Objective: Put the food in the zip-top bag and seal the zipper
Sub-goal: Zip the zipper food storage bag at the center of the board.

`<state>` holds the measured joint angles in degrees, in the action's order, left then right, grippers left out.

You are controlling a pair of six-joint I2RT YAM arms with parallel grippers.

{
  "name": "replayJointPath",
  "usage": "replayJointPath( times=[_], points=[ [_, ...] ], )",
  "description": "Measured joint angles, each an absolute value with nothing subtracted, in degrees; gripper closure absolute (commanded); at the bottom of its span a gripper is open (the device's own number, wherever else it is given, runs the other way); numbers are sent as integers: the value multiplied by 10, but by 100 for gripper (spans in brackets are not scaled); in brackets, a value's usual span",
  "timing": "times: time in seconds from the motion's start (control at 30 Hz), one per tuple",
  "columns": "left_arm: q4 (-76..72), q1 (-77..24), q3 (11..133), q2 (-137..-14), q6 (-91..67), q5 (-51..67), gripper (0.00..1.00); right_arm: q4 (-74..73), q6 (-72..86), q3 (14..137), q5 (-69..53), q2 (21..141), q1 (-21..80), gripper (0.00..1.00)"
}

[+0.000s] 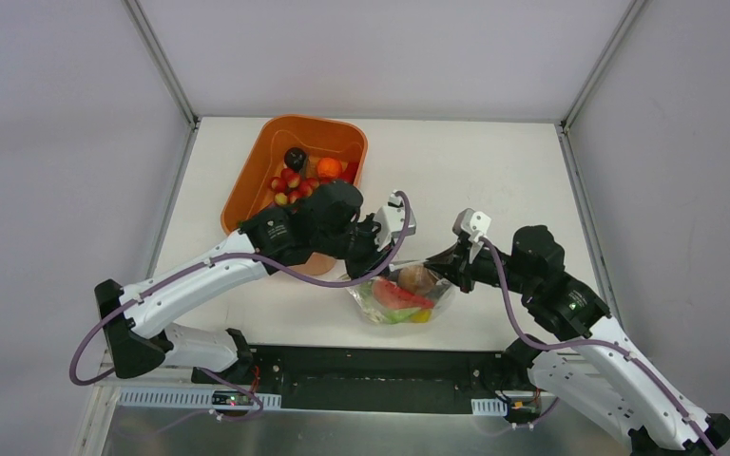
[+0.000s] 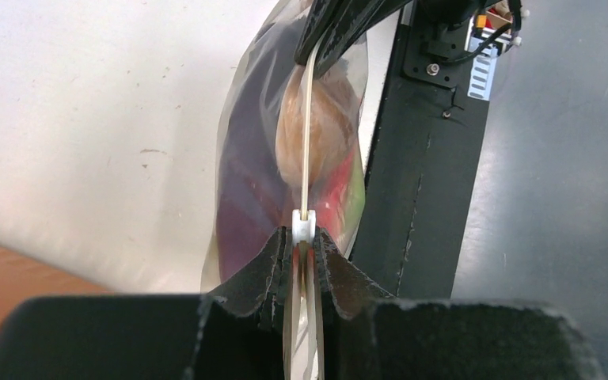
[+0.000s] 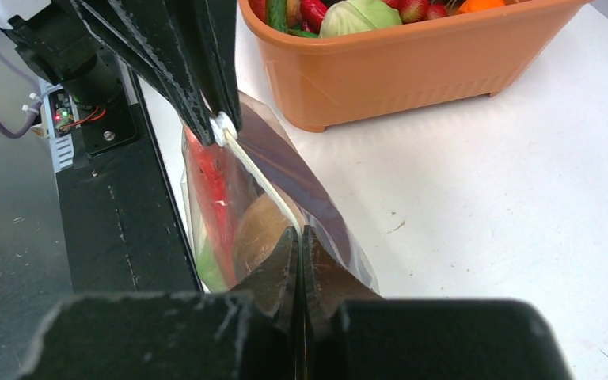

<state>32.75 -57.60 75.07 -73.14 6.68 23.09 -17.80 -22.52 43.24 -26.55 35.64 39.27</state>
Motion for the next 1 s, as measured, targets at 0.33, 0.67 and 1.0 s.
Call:
replayJointPath(
  times=[0.33,0.67,1.0],
  points=[
    [334,-572,722,-697,66,206,100,-173,-215,430,-243,355,393,100],
    [357,-569,716,-678,65,186,100,-168,-212,427,-226,349,393,100],
    [373,-569,703,-667,64,162,100,-168,-212,425,-210,344,393,100]
  ],
)
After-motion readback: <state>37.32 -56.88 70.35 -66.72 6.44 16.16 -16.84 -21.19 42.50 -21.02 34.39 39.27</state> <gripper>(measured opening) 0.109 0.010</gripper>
